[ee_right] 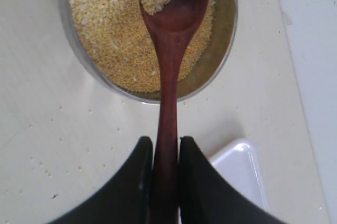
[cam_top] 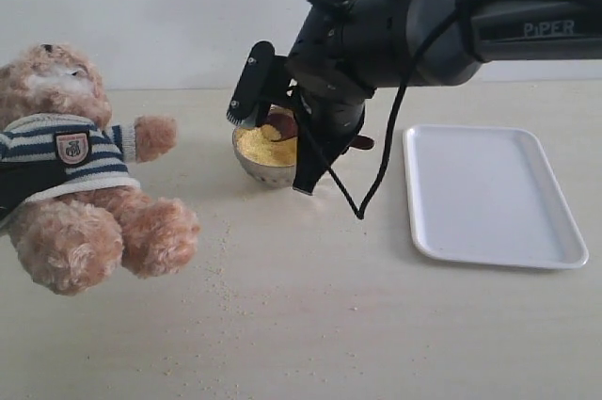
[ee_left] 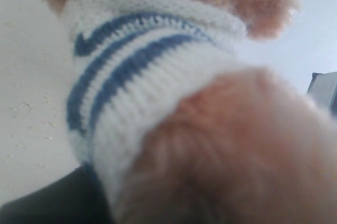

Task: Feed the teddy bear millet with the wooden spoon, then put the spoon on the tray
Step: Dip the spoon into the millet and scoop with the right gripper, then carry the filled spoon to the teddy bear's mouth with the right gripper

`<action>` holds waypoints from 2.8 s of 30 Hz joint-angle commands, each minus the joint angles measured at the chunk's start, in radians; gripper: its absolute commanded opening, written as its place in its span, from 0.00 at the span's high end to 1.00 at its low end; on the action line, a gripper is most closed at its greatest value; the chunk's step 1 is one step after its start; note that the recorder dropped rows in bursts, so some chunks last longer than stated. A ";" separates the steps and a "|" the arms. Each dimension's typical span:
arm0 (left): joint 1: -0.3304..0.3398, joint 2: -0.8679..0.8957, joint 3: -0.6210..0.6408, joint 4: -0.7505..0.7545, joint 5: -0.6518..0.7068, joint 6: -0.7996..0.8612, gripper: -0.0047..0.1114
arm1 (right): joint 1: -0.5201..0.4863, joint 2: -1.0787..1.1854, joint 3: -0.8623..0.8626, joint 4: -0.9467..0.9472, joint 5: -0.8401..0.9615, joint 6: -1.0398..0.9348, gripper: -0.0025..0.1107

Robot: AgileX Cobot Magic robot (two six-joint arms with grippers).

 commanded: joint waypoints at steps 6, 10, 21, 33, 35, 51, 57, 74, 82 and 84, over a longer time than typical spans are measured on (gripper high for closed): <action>0.003 -0.007 -0.003 -0.009 -0.021 0.007 0.92 | -0.119 -0.026 -0.006 0.322 0.020 -0.145 0.98; 0.003 -0.007 -0.003 -0.009 -0.021 0.007 0.92 | -0.146 -0.026 -0.006 0.413 0.039 -0.217 0.98; 0.003 -0.007 -0.001 0.122 -0.023 -0.114 0.92 | -0.148 -0.081 -0.031 0.475 0.040 -0.243 0.98; -0.076 0.069 -0.001 0.205 -0.023 -0.233 0.92 | -0.104 -0.227 -0.034 0.686 0.057 -0.381 0.98; -0.101 0.104 -0.003 0.204 -0.023 -0.228 0.92 | -0.084 -0.227 -0.036 0.725 0.057 -0.387 0.98; -0.125 0.202 -0.019 0.208 -0.087 -0.166 0.92 | 0.103 -0.222 -0.047 0.612 -0.053 -0.385 0.98; -0.125 0.202 -0.019 0.206 -0.087 -0.166 0.92 | 0.103 -0.218 -0.045 0.534 0.029 -0.422 0.98; -0.125 0.202 -0.019 0.217 -0.087 -0.165 0.92 | 0.254 -0.104 -0.045 -0.003 0.005 -0.154 0.98; -0.125 0.202 -0.019 0.217 -0.087 -0.162 0.92 | 0.300 -0.102 -0.045 -0.127 0.065 -0.098 0.98; -0.125 0.202 -0.019 0.217 -0.087 -0.162 0.92 | 0.305 -0.100 -0.045 -0.136 0.065 -0.086 0.98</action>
